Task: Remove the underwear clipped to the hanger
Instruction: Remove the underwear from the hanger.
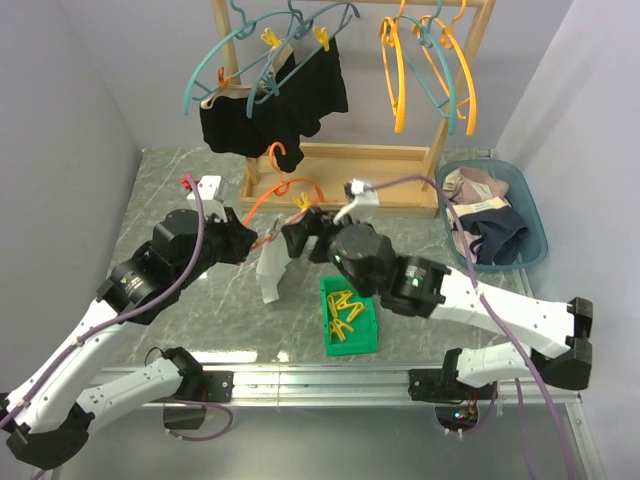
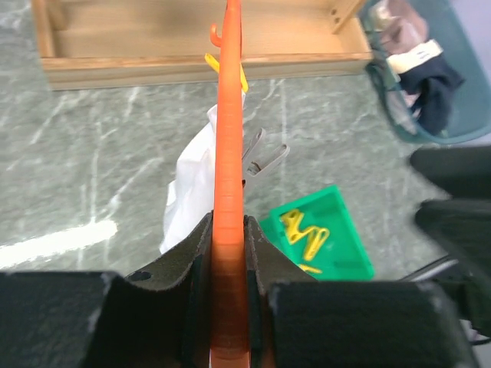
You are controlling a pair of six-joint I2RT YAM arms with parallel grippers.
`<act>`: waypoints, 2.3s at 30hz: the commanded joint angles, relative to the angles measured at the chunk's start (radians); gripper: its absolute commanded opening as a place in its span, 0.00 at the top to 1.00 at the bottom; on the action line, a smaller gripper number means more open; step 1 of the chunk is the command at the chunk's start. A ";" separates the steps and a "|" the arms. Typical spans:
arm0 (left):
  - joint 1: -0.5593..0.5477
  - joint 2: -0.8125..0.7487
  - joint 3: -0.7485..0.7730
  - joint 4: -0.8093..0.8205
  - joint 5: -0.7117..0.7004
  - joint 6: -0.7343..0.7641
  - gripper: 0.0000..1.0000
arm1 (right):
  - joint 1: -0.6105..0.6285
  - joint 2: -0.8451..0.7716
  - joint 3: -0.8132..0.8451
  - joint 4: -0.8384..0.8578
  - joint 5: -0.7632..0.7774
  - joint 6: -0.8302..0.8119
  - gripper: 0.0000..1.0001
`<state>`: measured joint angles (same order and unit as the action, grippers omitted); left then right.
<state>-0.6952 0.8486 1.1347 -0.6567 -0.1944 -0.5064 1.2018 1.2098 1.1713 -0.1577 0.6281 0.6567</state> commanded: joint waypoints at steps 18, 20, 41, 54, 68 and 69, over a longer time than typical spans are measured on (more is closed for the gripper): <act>-0.277 0.009 -0.030 0.032 -0.408 0.023 1.00 | -0.019 0.415 0.558 -0.625 -0.022 0.440 0.18; -0.299 0.018 -0.029 0.032 -0.439 0.014 1.00 | -0.025 0.412 0.529 -0.614 -0.012 0.474 0.18; -0.412 0.053 0.008 0.009 -0.534 -0.046 1.00 | -0.076 0.378 0.369 -0.525 0.041 0.601 0.44; -0.438 0.067 0.014 0.014 -0.559 -0.055 1.00 | -0.084 0.362 0.381 -0.529 0.137 0.655 0.44; -0.457 0.081 0.033 0.016 -0.579 -0.058 1.00 | -0.087 0.366 0.360 -0.506 0.107 0.684 0.57; -0.458 0.081 0.033 0.016 -0.582 -0.058 1.00 | -0.087 0.366 0.358 -0.506 0.105 0.686 0.57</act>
<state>-1.1435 0.9363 1.1133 -0.6930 -0.7353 -0.5446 1.1229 1.6142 1.5425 -0.6796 0.6949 1.3087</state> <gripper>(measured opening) 0.209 0.427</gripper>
